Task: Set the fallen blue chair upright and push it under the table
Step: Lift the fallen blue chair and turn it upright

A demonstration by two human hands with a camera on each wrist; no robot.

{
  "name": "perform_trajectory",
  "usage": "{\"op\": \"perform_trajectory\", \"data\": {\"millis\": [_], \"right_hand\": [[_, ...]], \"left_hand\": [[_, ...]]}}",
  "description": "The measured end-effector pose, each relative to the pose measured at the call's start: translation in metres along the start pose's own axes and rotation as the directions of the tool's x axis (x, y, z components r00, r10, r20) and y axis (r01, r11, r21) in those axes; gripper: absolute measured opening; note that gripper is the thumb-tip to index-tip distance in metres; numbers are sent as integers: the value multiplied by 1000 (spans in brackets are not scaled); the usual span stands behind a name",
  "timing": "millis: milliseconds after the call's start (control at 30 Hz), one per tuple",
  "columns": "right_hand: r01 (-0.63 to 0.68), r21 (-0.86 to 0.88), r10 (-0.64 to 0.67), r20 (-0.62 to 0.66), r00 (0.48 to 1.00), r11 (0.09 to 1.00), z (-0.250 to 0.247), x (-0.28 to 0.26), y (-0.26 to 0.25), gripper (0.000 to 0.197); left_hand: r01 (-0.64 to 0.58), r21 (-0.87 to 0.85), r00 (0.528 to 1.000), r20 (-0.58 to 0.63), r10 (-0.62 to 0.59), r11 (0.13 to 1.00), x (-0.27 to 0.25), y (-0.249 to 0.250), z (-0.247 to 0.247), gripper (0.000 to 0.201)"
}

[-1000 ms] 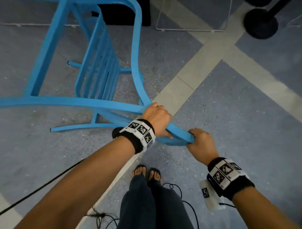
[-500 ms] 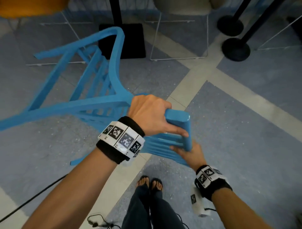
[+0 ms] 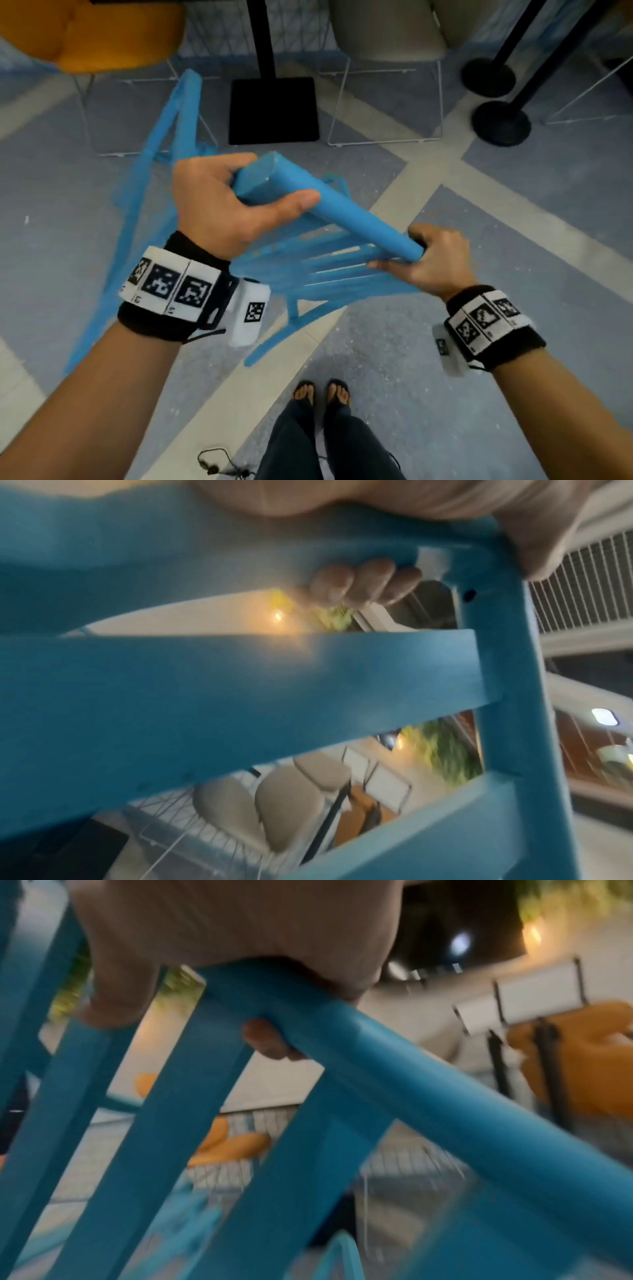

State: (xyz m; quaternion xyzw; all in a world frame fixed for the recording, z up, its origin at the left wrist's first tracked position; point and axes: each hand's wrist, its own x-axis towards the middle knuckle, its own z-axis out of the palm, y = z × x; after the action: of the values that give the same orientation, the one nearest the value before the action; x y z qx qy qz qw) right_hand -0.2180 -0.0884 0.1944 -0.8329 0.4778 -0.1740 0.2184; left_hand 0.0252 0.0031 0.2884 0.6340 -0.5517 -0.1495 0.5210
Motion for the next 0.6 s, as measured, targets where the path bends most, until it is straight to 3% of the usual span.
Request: {"op": "perform_trajectory", "data": {"millis": [100,167,267,500,600], "right_hand": [[138,-139,-136,21,990,981,-43,11,-44,62],[188,-218,-187,24,982,958,-61,14,-80,65],[266,-302,-271,25,962,915,-64,12,-122,63],[355,-369,-336,119,934,859,-25,-27,-145,64],[364,-398,-334,144,931,842,2,-51,-148,64]], "left_hand": [[-7,-189,986,-166,-25,982,-18,11,-36,30],[-16,-285,958,-278,-66,958,-33,6,-57,32],[19,-389,881,-429,-199,921,-56,-16,-78,32],[251,-476,760,-443,-476,843,-123,-70,-85,49],[265,-523,693,-480,-537,810,-140,-84,-94,27]]}}
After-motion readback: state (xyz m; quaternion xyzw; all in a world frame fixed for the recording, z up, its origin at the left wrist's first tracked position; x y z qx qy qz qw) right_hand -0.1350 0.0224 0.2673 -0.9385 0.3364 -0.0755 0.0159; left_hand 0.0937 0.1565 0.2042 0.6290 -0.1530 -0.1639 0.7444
